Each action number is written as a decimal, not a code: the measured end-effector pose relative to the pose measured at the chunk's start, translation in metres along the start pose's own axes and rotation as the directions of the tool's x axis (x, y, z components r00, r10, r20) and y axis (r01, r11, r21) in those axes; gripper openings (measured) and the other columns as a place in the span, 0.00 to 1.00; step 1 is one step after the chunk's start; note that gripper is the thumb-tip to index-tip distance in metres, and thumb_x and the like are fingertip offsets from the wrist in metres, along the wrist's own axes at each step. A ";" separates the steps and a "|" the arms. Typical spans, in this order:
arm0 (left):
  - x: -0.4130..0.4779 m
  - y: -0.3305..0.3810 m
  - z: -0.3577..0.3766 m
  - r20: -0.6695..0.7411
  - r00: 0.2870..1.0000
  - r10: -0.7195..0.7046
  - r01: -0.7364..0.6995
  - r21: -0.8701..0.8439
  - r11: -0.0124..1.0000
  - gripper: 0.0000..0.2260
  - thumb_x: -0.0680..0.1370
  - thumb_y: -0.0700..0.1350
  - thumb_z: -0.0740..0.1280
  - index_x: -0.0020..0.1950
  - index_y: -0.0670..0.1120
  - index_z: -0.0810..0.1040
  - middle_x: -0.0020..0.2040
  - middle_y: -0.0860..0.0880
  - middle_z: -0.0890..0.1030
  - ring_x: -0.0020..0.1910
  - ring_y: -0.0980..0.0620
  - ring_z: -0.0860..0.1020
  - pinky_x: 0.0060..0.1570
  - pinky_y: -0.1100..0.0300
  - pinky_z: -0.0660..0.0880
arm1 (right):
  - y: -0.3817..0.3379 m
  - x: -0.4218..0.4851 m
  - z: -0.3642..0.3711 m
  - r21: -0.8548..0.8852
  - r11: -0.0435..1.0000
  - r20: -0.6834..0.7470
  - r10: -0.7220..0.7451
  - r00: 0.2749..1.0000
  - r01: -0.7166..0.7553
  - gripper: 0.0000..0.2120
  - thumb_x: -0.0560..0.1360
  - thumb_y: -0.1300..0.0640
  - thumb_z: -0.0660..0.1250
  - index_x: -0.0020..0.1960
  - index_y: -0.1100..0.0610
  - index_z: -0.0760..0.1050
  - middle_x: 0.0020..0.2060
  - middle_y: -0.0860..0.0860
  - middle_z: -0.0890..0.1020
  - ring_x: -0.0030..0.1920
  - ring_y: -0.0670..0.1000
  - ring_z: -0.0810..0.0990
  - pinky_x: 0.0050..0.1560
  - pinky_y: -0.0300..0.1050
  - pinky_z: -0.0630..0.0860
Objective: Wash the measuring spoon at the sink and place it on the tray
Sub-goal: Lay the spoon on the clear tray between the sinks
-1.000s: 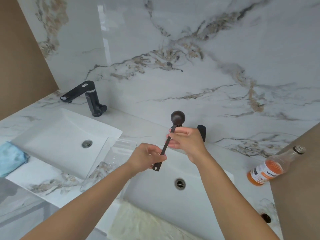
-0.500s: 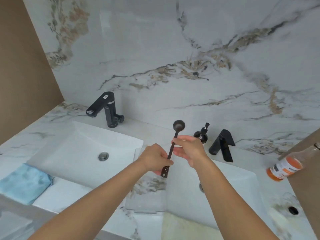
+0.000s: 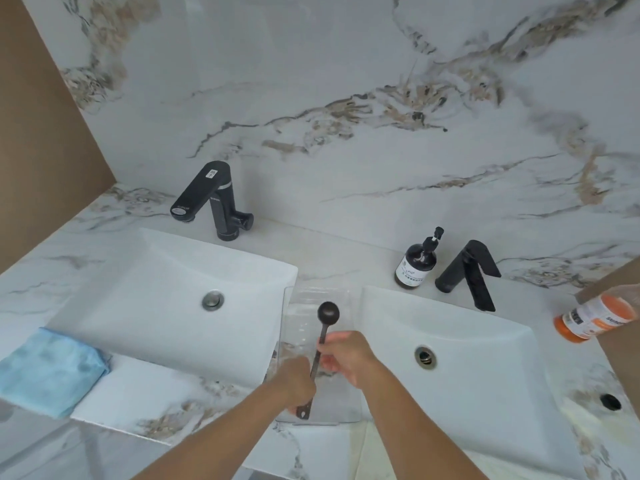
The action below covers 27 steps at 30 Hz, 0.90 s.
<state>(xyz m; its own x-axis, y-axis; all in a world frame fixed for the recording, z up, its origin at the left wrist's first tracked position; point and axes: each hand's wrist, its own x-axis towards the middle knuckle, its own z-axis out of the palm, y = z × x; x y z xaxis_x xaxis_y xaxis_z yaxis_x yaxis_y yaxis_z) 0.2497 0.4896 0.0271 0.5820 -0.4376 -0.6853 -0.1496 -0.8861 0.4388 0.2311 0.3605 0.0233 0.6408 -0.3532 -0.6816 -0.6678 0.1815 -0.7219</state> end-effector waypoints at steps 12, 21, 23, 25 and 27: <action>0.030 -0.001 0.031 -0.118 0.993 0.008 0.036 0.367 0.930 0.13 0.81 0.42 0.55 0.58 0.42 0.78 0.56 0.44 0.81 0.57 0.45 0.79 0.49 0.58 0.73 | 0.045 0.042 0.021 -0.350 0.910 -0.047 -0.252 0.966 0.221 0.07 0.73 0.65 0.70 0.48 0.57 0.84 0.41 0.48 0.84 0.45 0.47 0.82 0.51 0.39 0.78; 0.045 -0.001 0.018 -0.074 0.996 0.046 -0.022 0.287 0.958 0.10 0.78 0.39 0.57 0.46 0.42 0.78 0.53 0.40 0.83 0.54 0.42 0.80 0.43 0.60 0.71 | 0.050 0.045 0.014 -0.352 0.911 -0.145 -0.280 0.949 0.215 0.04 0.74 0.63 0.69 0.47 0.58 0.82 0.44 0.51 0.86 0.41 0.44 0.80 0.40 0.26 0.69; 0.050 -0.003 0.016 -0.056 0.996 0.068 -0.048 0.290 0.956 0.12 0.77 0.40 0.58 0.33 0.46 0.68 0.42 0.42 0.82 0.52 0.41 0.81 0.41 0.61 0.70 | 0.050 0.046 0.013 -0.353 0.914 -0.163 -0.272 0.949 0.201 0.05 0.75 0.63 0.69 0.49 0.58 0.82 0.45 0.51 0.86 0.43 0.46 0.80 0.43 0.29 0.70; 0.054 -0.007 0.017 -0.048 0.996 0.082 -0.063 0.305 0.950 0.15 0.77 0.41 0.59 0.31 0.49 0.63 0.33 0.50 0.73 0.51 0.43 0.81 0.40 0.62 0.69 | 0.051 0.047 0.014 -0.351 0.915 -0.175 -0.274 0.946 0.200 0.05 0.75 0.62 0.69 0.49 0.58 0.82 0.46 0.51 0.86 0.43 0.45 0.80 0.42 0.28 0.71; 0.057 -0.011 0.019 -0.056 0.993 0.106 -0.083 0.311 0.947 0.11 0.77 0.41 0.60 0.35 0.47 0.70 0.31 0.53 0.69 0.51 0.44 0.81 0.40 0.63 0.68 | 0.052 0.046 0.016 -0.337 0.921 -0.181 -0.268 0.946 0.196 0.05 0.75 0.62 0.69 0.49 0.57 0.82 0.46 0.51 0.86 0.44 0.46 0.81 0.46 0.33 0.74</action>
<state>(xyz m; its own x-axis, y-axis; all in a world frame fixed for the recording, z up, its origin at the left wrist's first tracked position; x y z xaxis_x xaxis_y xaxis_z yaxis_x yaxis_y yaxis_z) 0.2689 0.4712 -0.0277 0.6069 -0.5194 -0.6015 -0.4382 -0.8501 0.2919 0.2325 0.3682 -0.0474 0.7164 -0.5494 -0.4301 -0.6171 -0.2112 -0.7580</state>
